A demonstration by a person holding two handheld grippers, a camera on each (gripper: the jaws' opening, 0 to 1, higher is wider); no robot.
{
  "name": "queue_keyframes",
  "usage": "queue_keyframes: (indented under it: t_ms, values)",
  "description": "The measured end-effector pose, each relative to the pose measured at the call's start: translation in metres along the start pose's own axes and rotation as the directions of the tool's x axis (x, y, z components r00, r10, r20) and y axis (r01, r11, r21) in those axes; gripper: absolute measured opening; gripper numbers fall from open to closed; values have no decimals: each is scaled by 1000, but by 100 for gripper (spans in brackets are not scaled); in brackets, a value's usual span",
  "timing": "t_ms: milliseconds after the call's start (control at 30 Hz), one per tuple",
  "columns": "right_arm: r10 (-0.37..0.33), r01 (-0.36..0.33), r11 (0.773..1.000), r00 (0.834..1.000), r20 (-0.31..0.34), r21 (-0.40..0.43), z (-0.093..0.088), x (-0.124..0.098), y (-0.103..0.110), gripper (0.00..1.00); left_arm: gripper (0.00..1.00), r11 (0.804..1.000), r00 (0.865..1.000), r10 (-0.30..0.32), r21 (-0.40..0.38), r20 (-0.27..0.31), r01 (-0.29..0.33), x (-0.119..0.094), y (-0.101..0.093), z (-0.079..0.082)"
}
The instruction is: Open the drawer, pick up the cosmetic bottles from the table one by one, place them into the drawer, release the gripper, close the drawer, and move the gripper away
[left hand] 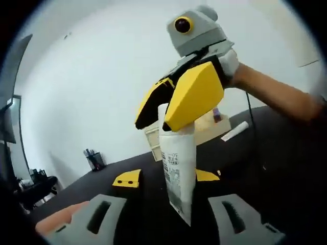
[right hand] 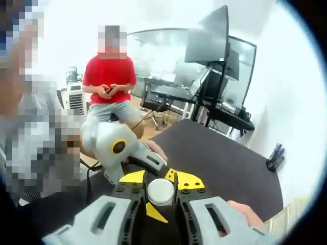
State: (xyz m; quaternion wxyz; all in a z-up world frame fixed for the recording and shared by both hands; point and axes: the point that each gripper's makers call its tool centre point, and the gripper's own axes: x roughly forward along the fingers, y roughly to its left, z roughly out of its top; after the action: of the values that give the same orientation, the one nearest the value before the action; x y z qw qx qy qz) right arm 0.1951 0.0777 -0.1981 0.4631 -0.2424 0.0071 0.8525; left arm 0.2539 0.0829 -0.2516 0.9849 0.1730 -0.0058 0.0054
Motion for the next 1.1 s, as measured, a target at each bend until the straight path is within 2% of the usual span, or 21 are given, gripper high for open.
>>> queue_keyframes:
  t_ms: [200,333,467,567,667,1000,1100]
  values:
    - [16,-16,1000,1000,13,-7,1,-1,2,17,17,999,1000,-8,34,19,7,-4,-6,8]
    - [33,-33,999,999,27,0,3,-1,2,17,17,998,1000,-1,55,8,1,-7,-8,9]
    - [41,-41,999,998,46,-5,7,-1,2,17,17,1000,1000,1,21,12,-2,-10,-7,11]
    - [51,-50,999,995,88,-16,16,-3,4,17,16,1000,1000,8,-5,21,-7,-13,-4,16]
    - [70,-68,997,987,145,-20,25,-5,5,18,15,996,999,-19,-91,49,24,-18,-3,23]
    - [107,-99,994,966,237,-44,39,-15,10,19,11,976,990,-112,-178,87,126,-31,-2,26]
    - [111,-100,993,964,242,-59,40,-16,12,22,11,960,981,-163,-211,108,182,-33,-6,28]
